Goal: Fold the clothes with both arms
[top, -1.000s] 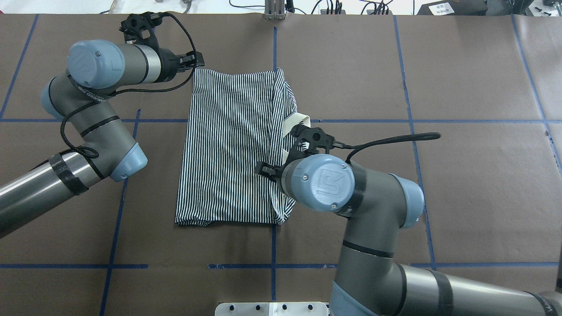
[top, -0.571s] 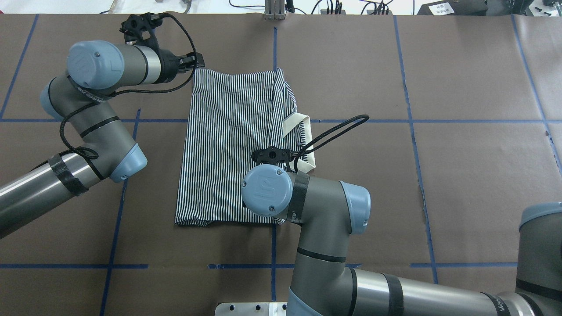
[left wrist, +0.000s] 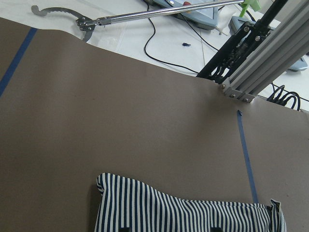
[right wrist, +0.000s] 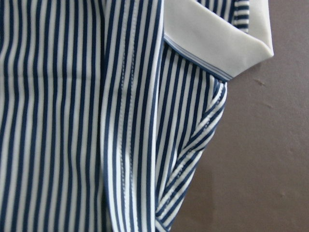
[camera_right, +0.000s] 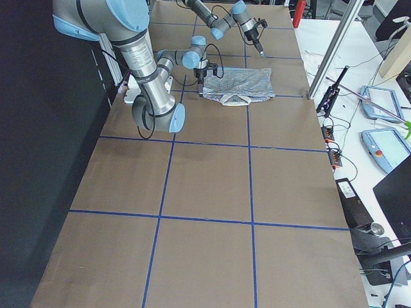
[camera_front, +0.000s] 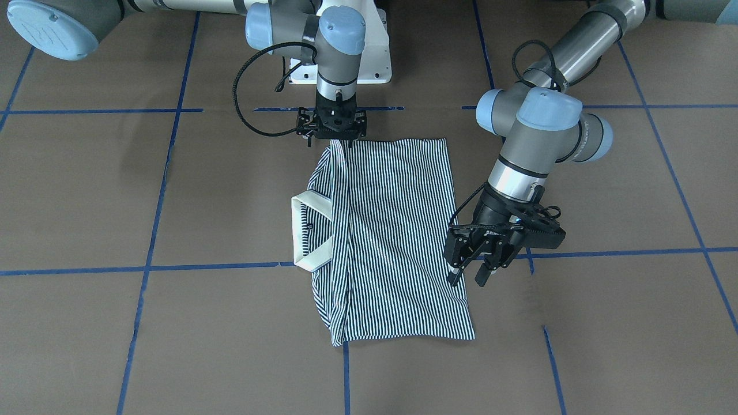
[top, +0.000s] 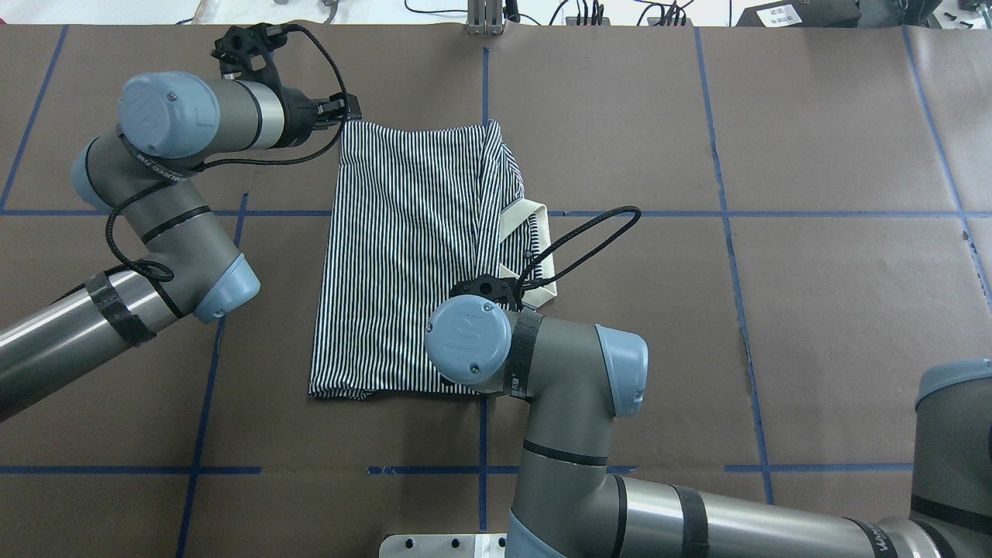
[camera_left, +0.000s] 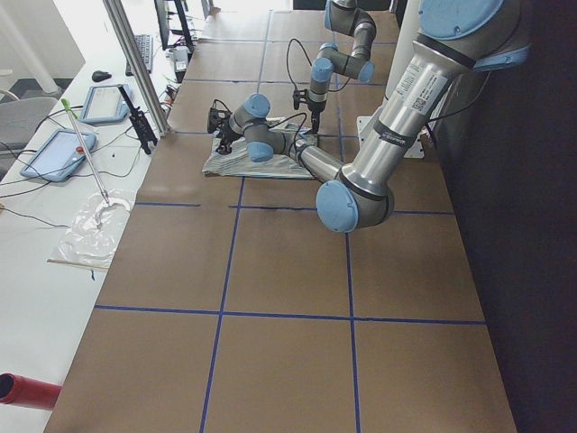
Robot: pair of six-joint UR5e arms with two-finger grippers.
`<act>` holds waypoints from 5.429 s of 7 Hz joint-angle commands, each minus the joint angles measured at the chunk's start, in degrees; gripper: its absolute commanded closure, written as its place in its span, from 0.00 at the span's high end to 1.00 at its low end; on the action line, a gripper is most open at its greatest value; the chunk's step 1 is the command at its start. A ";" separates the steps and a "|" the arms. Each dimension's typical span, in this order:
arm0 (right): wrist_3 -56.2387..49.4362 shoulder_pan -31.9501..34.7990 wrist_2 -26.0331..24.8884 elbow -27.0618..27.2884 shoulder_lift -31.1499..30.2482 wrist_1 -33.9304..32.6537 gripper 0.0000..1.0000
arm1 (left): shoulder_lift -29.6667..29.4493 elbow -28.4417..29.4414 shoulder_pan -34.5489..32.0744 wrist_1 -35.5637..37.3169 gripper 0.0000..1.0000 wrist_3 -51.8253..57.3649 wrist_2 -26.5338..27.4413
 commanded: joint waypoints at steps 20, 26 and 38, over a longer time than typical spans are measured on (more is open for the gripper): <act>-12.33 12.97 3.27 1.09 -6.15 6.83 1.00 | 1.06 -2.13 0.58 0.11 0.63 -0.53 -0.10; -13.11 16.30 2.83 -23.95 10.13 17.03 1.00 | 1.93 -3.10 0.67 0.11 0.63 -0.53 -0.10; 32.82 5.34 -1.12 -3.86 -0.04 16.50 0.93 | 2.02 -4.59 0.58 0.11 0.63 -0.53 -0.19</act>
